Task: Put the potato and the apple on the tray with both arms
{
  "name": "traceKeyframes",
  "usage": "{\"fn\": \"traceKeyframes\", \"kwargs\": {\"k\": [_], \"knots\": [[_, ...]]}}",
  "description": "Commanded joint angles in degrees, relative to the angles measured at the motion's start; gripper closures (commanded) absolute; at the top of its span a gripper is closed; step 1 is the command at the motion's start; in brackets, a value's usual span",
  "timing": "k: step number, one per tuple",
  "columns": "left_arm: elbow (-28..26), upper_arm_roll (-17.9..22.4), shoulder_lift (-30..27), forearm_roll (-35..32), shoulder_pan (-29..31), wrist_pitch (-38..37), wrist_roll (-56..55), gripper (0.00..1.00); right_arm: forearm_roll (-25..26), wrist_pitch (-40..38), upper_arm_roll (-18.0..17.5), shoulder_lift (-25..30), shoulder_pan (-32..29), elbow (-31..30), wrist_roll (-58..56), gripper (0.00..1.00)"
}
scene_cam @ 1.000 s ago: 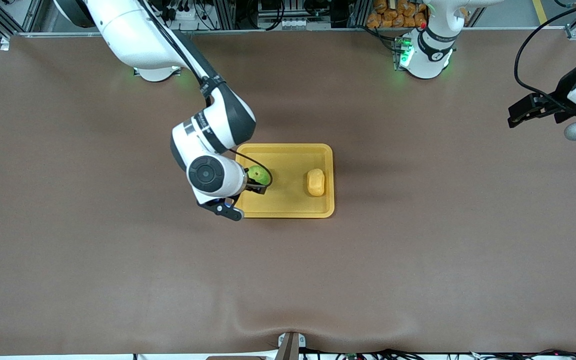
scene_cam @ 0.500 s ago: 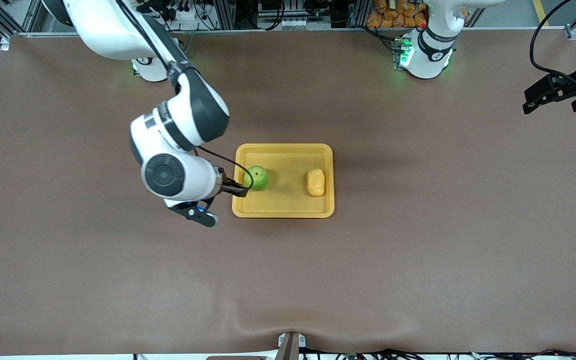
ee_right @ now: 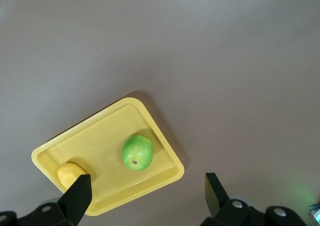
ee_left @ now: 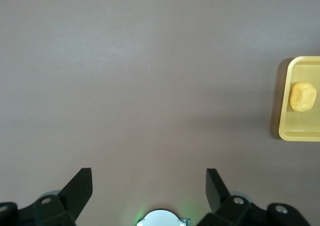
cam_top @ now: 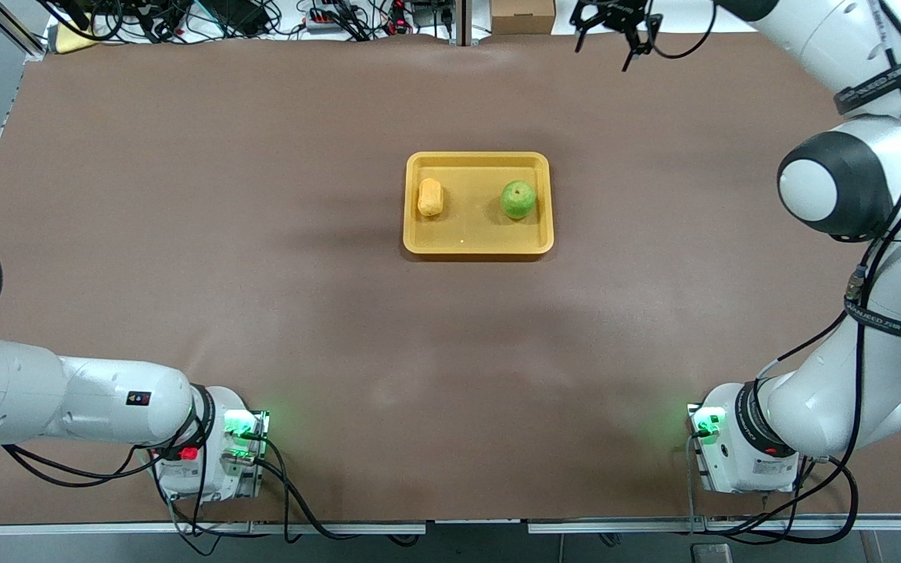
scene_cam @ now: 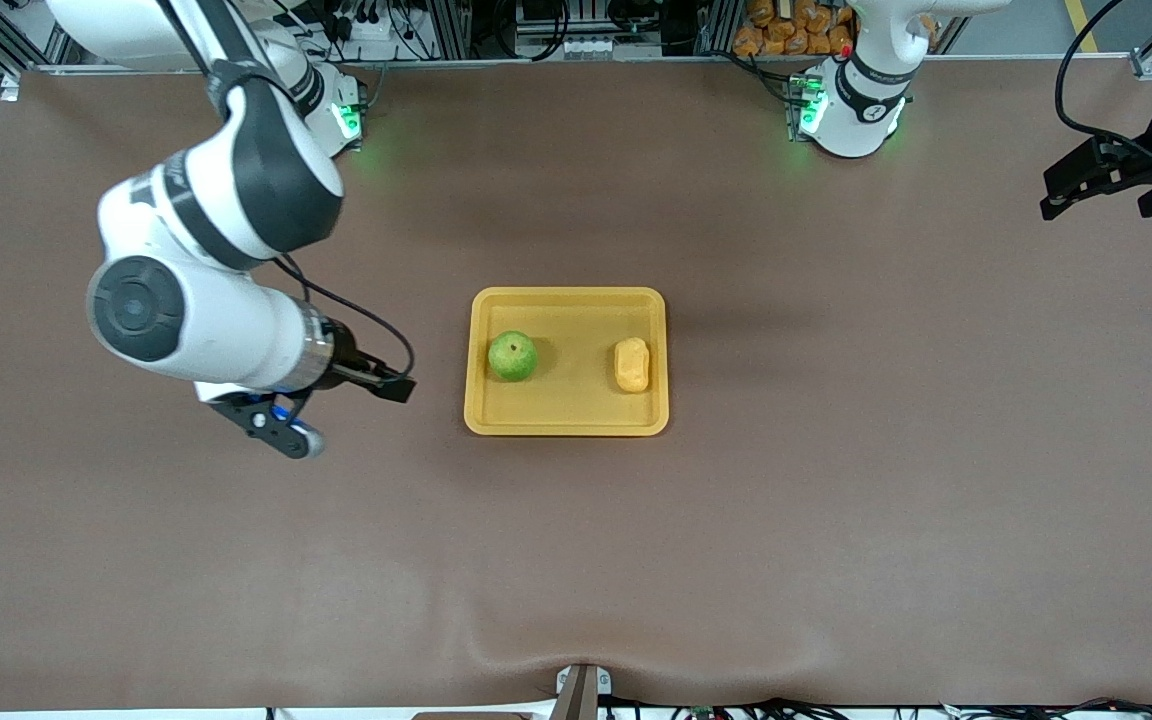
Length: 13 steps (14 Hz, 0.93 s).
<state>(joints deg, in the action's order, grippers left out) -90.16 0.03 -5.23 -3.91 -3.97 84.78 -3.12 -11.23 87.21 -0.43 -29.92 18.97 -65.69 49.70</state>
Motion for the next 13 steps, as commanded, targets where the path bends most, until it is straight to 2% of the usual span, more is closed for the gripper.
{"fn": "traceKeyframes", "kwargs": {"k": [1,2,13], "knots": [[-0.9,0.24,-1.54,1.28,-0.17,-1.37,1.37,0.0,2.25,-0.9,-1.06,2.49,-2.27,-0.75,-4.14,0.0],[-0.9,0.24,-1.54,1.28,-0.08,-1.81,1.1,0.0,3.4,-1.68,-1.15,2.94,-2.97,-0.75,-7.04,0.0],[-0.9,-2.14,-2.33,1.45,0.19,-3.04,-5.49,0.0,3.67,-4.68,-1.68,9.08,-12.46,-0.75,-23.05,0.0]]}}
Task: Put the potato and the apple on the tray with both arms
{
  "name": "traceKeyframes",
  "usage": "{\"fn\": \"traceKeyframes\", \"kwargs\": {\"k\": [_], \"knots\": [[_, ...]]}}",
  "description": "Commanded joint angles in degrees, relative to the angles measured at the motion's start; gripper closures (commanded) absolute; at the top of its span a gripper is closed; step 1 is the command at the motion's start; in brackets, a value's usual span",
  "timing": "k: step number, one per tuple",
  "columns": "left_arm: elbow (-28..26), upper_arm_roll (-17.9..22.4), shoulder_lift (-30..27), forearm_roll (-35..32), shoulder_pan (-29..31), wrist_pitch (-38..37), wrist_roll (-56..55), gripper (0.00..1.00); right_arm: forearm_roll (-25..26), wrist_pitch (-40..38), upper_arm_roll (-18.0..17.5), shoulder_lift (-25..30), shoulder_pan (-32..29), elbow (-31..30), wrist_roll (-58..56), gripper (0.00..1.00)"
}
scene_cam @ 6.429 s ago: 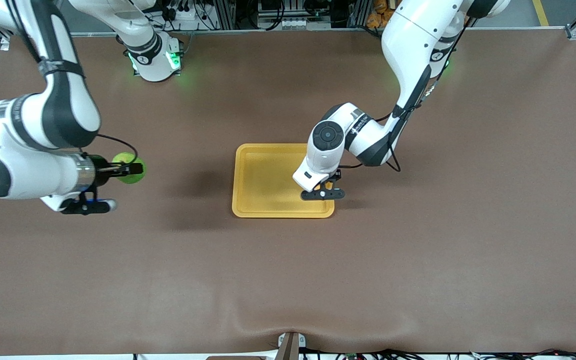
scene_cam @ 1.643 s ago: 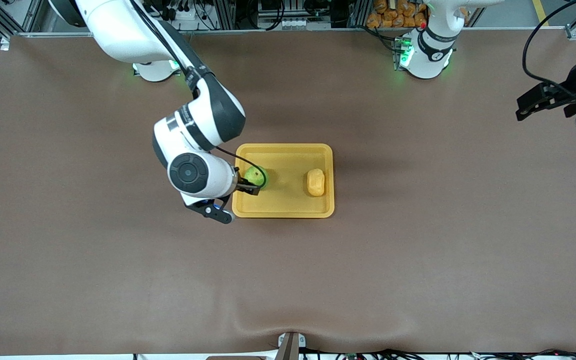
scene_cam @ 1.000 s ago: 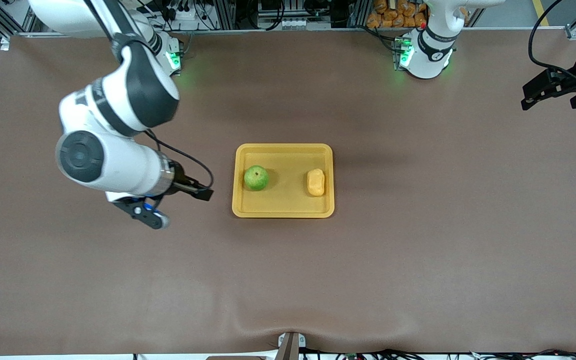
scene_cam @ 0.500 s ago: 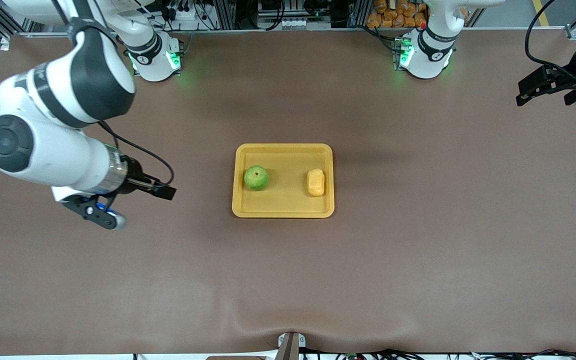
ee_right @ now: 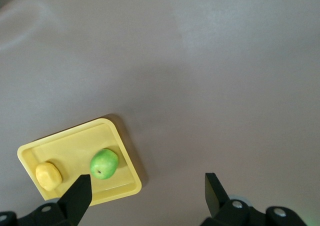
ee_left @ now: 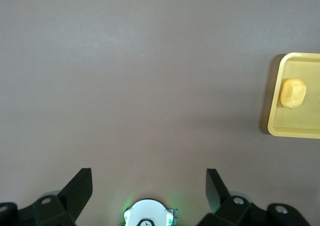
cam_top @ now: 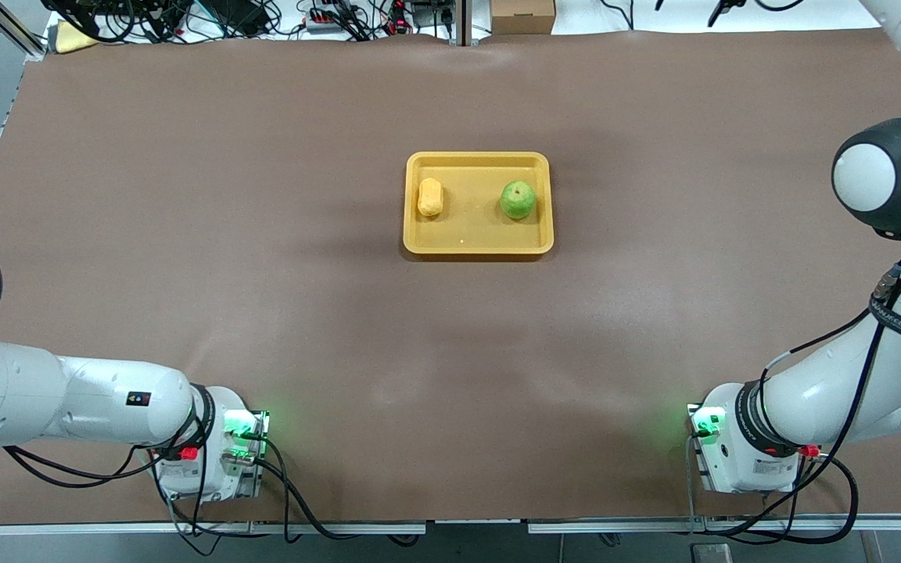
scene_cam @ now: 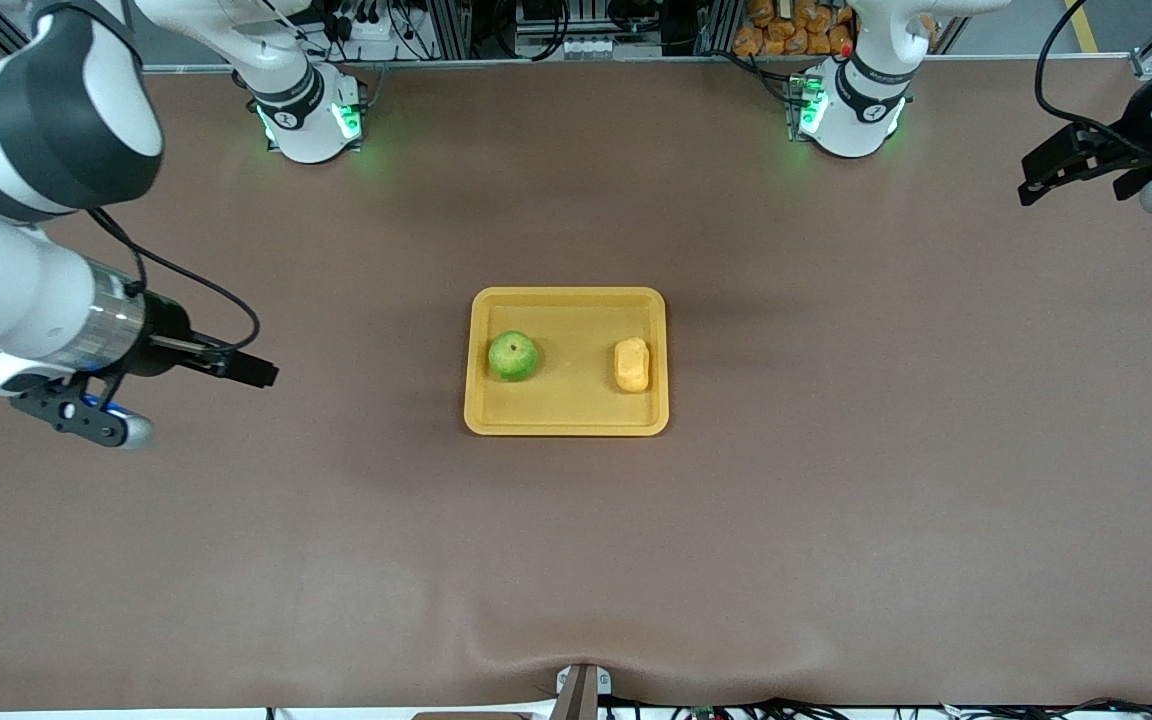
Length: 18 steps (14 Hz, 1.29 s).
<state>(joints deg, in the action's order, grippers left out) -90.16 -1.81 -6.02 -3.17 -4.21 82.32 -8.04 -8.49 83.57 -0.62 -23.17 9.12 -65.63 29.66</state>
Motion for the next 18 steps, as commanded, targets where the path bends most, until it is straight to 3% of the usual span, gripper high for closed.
{"fn": "traceKeyframes", "kwargs": {"k": [1,8,15,18], "knots": [[-0.9,-0.21,-1.54,0.79,0.43,-0.66,-0.57,0.0,0.93,-1.91,-1.66,3.12,-3.57,-0.82,-4.16,0.0],[-1.42,-0.21,-2.07,0.79,0.43,-0.67,-0.93,0.0,1.8,-6.57,-2.37,10.67,-9.55,-2.74,-14.87,0.0],[-1.43,-0.03,-3.12,0.79,0.51,-2.07,-0.4,0.0,3.48,-3.34,-2.11,22.71,-9.56,-17.92,-16.72,0.0],[-1.43,-0.03,-3.21,0.79,0.6,-2.07,-0.31,0.0,3.65,-0.95,-1.14,28.42,-10.53,-25.58,-27.89,0.0]]}}
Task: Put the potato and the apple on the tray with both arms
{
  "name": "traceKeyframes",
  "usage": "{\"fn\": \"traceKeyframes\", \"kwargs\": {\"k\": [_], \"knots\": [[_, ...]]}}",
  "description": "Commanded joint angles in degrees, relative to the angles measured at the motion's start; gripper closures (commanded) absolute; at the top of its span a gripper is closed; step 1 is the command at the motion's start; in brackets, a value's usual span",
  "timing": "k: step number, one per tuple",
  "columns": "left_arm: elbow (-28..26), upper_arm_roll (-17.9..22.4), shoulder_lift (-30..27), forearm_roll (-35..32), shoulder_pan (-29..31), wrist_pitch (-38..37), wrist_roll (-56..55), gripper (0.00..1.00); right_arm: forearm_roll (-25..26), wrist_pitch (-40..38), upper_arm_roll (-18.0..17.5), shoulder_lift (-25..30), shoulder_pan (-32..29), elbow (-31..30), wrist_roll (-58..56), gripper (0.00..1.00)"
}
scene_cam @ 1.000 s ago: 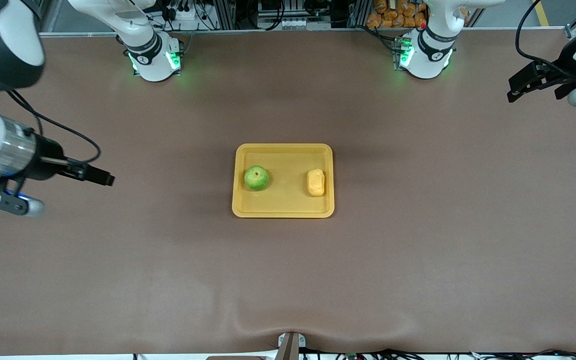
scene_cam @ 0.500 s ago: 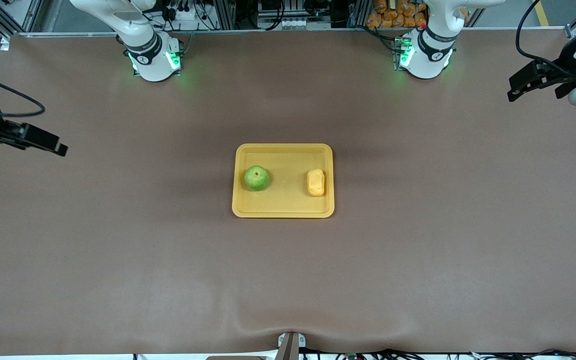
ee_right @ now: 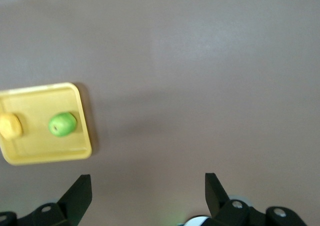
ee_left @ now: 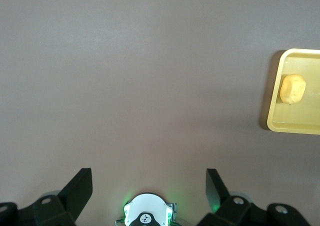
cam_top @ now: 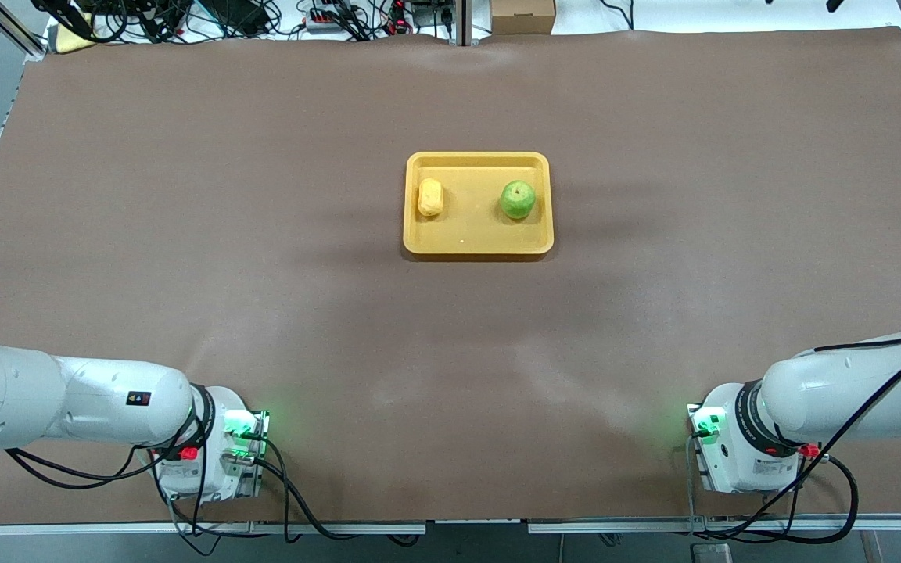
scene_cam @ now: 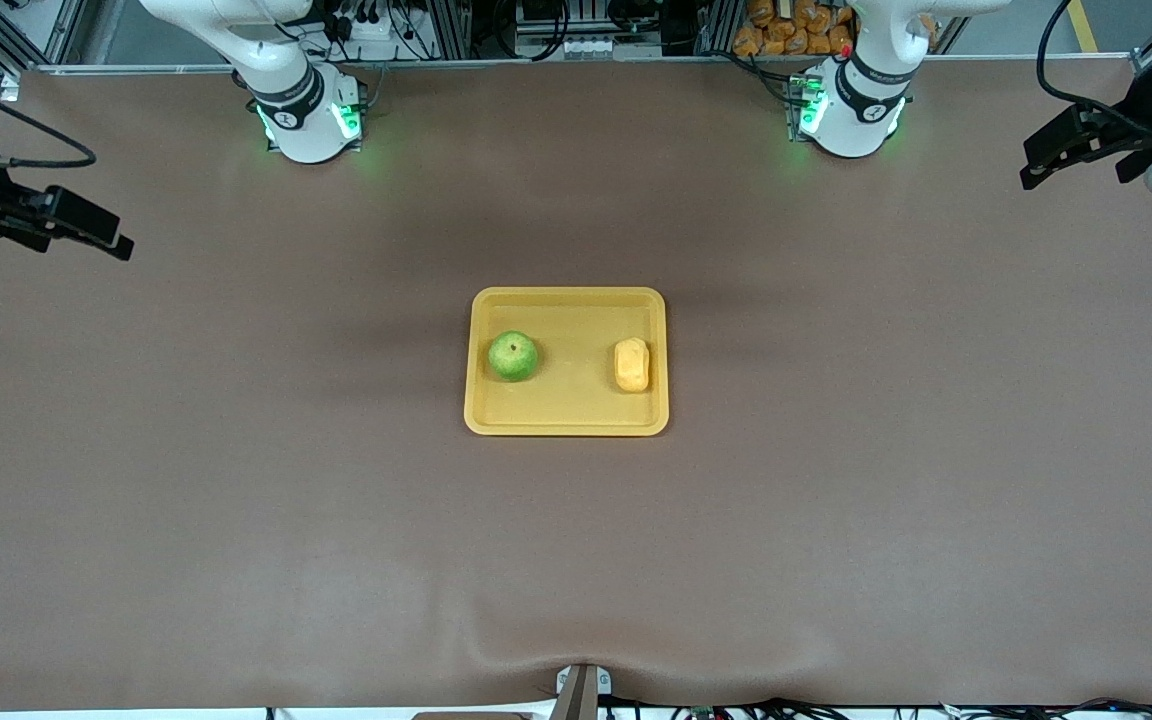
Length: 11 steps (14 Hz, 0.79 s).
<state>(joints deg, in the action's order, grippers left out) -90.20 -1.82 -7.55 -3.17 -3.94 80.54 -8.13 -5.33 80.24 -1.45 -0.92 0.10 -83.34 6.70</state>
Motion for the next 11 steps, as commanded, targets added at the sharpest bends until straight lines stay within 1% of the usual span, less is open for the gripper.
{"fn": "traceKeyframes", "kwargs": {"k": [1,4,6,7,11], "knots": [[-1.38,-0.03,-1.68,0.79,0.34,-0.38,-0.22,0.0,0.93,2.12,-0.4,6.89,-1.34,-8.68,-4.94,0.0],[-1.29,0.06,-1.68,0.79,0.34,-0.38,0.13,0.0,1.72,1.94,-0.31,7.07,-1.51,-8.51,-5.29,0.0],[-1.2,0.06,-1.68,0.79,0.34,-0.56,0.22,0.0,7.15,1.94,-1.62,6.64,-0.9,-7.2,-5.65,0.0],[-1.12,0.15,-1.59,0.79,0.34,-0.56,0.39,0.0,7.87,2.02,-2.06,6.55,-0.98,-7.02,-5.56,0.0],[-0.94,0.5,-1.59,2.02,0.42,-0.91,0.66,0.0,6.48,2.02,-1.72,5.85,-1.6,-5.44,-5.38,0.0]]}}
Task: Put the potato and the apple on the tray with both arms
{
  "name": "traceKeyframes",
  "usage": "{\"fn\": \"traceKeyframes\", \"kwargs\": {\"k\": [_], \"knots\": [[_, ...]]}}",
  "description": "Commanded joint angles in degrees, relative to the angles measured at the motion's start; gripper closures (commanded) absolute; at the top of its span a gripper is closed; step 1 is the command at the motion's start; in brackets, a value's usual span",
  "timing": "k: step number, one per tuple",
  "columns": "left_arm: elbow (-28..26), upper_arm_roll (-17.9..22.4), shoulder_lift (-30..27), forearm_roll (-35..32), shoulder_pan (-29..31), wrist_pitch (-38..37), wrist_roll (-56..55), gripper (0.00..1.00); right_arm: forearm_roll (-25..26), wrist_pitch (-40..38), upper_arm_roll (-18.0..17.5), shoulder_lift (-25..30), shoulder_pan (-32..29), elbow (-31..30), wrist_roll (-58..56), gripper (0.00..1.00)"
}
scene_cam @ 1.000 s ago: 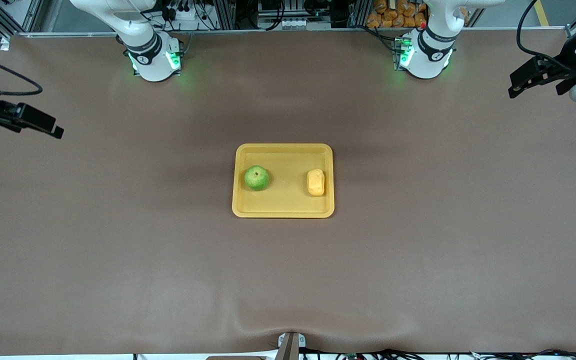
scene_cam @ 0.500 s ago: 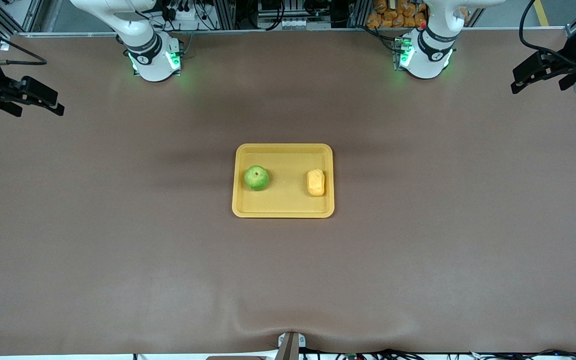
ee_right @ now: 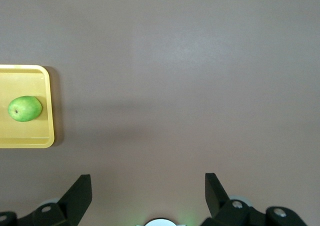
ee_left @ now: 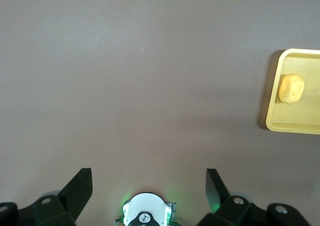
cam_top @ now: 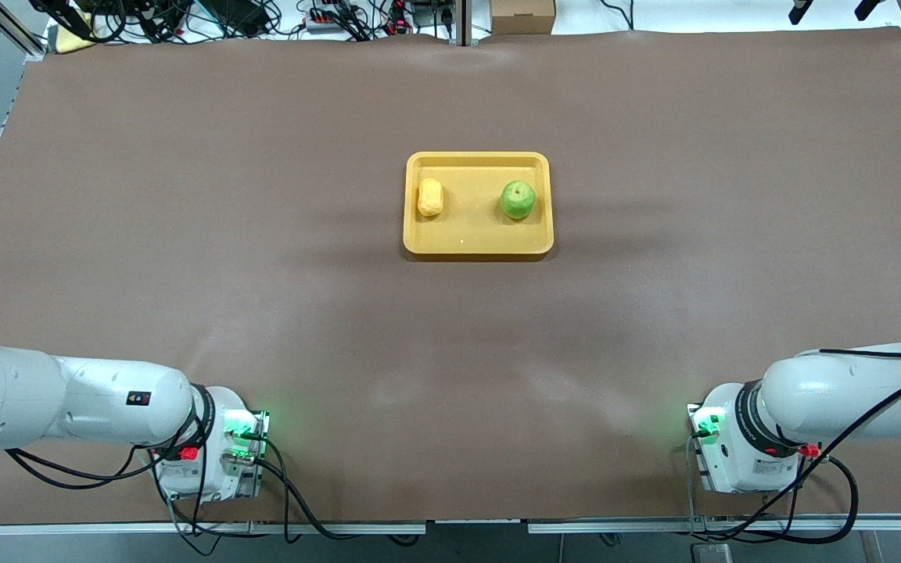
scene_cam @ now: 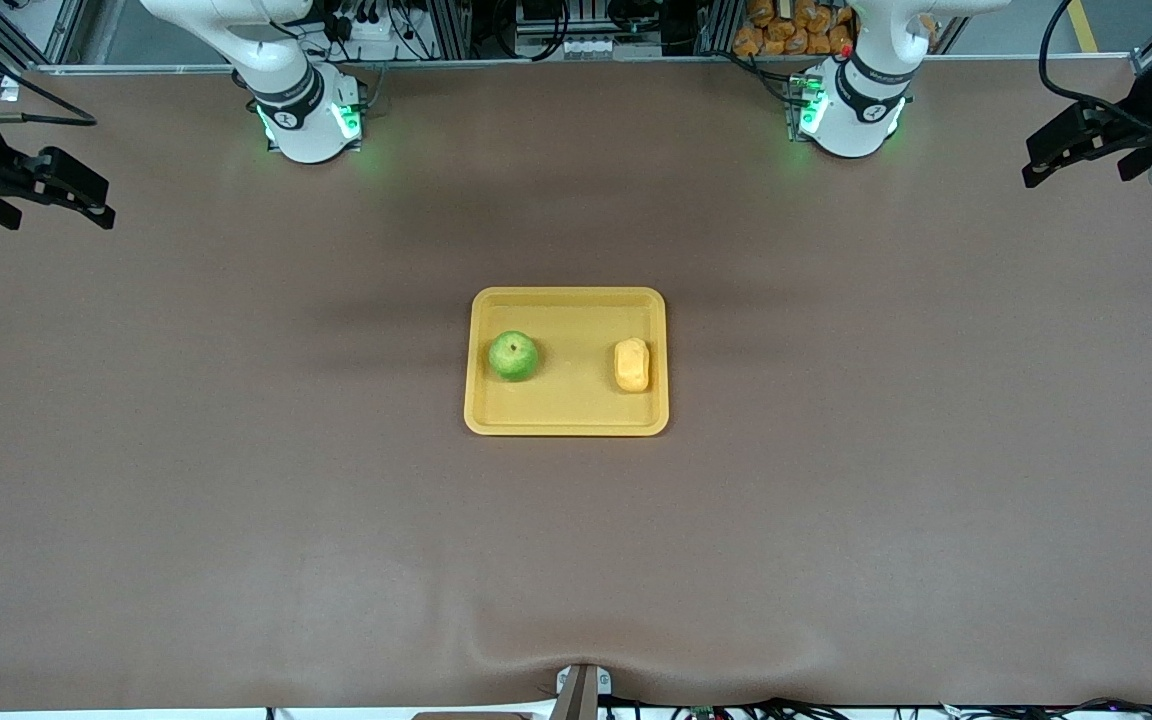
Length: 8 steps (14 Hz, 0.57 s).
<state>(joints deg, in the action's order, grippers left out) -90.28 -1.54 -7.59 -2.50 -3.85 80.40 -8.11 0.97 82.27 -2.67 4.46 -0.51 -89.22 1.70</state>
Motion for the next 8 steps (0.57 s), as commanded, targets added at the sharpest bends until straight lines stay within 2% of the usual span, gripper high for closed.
{"fn": "traceKeyframes", "kwargs": {"k": [1,3,8], "knots": [[-0.78,0.22,-1.55,1.36,0.33,-0.94,0.64,0.0,-0.61,-0.01,-0.4,0.37,-1.07,0.71,-0.38,0.0],[-0.6,0.22,-1.38,1.36,0.33,-1.12,0.64,0.0,-2.2,0.17,-0.4,0.2,-1.25,0.8,-0.29,0.0],[-0.51,0.3,-1.2,1.27,0.33,-1.12,0.64,0.0,-2.2,0.08,-0.4,0.19,-1.25,0.8,-0.47,0.0]]}}
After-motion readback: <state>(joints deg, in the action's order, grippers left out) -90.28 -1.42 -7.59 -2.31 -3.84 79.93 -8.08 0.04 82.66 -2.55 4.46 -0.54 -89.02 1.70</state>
